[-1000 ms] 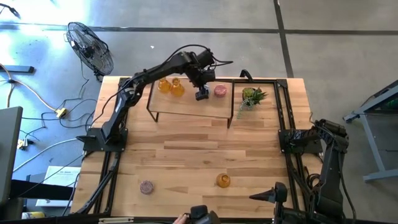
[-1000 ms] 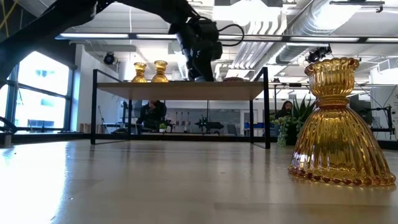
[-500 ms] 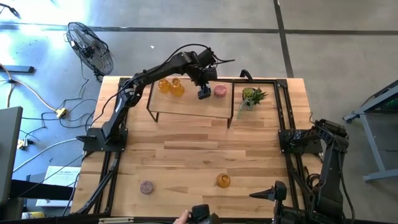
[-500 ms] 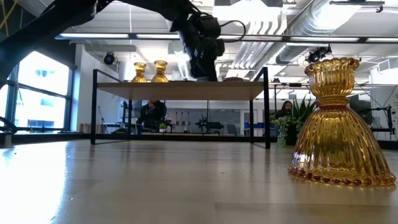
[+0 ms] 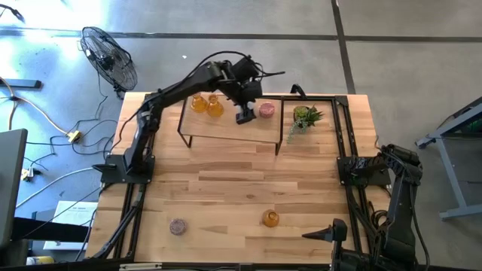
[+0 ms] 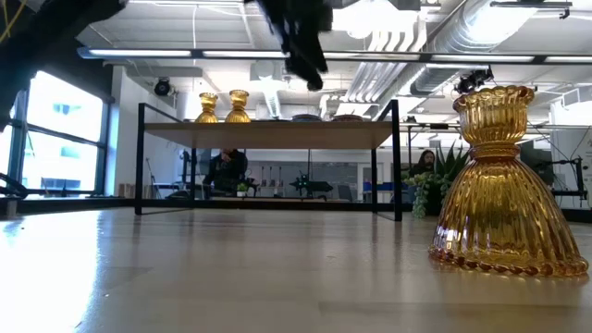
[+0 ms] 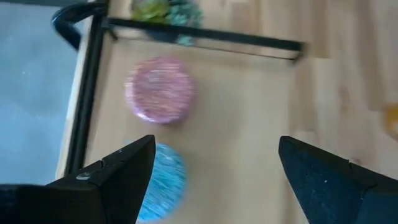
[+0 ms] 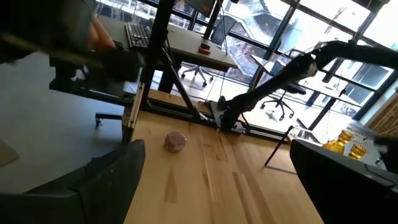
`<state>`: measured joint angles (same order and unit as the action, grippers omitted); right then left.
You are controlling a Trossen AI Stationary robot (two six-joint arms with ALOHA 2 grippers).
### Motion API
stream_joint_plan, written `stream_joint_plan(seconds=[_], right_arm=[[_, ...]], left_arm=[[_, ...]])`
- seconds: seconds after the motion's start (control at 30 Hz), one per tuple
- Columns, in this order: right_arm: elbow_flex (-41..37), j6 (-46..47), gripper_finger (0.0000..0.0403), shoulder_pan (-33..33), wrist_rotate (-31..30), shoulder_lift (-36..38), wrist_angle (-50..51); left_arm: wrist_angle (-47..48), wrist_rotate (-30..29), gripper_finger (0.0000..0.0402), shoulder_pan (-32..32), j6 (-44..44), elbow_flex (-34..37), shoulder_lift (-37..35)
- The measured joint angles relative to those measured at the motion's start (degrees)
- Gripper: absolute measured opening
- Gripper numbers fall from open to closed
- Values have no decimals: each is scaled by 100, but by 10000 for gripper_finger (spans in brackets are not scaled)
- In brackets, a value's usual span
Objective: Pick & Place candle stick holders
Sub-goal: Put the yellow candle holder on the shelf
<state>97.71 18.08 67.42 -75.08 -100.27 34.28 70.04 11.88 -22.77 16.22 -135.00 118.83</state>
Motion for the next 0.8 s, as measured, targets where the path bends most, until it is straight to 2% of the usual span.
stream_joint_plan(seconds=[0.23,0.33,0.43,0.5,0.67,0.8], right_arm=[[0,894,395,0,-103,0,296],[0,1480,395,1,217,9,642],[0,2217,395,0,396,-52,856],[0,2612,395,-13,364,-149,921],[0,3361,395,-39,415,-549,918],[0,3785,395,-42,439,-897,925]], left_arm=[[327,270,337,757,-492,-2,-697],[403,608,337,1239,-678,0,-825],[490,631,337,1783,-794,8,-865],[595,392,337,2181,-927,29,-910],[868,-871,337,3273,-1446,98,-943],[855,-1650,337,4175,-1859,87,-980]])
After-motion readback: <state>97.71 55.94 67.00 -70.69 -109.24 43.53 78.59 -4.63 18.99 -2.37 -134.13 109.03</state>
